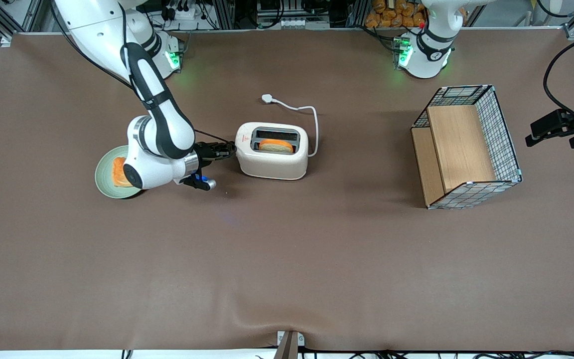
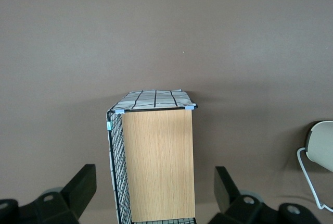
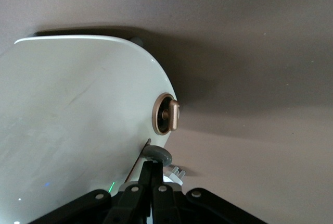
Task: Press toaster button with right arm
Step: 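Lift the right gripper off the lever and pull it back past the plate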
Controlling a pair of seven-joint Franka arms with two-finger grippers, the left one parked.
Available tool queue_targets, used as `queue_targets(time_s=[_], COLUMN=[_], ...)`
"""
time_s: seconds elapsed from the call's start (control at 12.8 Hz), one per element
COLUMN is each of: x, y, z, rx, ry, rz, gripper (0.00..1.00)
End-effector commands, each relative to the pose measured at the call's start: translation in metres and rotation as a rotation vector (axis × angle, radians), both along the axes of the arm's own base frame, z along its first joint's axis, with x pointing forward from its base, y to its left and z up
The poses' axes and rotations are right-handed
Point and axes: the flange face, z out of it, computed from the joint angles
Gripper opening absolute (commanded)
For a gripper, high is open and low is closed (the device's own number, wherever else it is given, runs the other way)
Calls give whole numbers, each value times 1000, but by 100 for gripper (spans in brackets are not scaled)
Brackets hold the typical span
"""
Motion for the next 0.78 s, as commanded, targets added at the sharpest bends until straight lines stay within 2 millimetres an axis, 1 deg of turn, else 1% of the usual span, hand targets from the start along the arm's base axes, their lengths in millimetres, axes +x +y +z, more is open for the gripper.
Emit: queue_targets(time_s=[0.0, 0.23, 0.47, 0.55, 0.63, 0.7], x=[1, 4, 18, 25, 32, 39], y=[-3, -5, -28, -39, -52, -63], z=[-16, 12, 37, 44, 51, 58], rx=[6, 30, 32, 28, 21, 16], ry=[-24, -25, -48, -46, -45, -50], rz=[-11, 8, 19, 28, 38, 40], gripper=[6, 8, 16, 21, 36, 61])
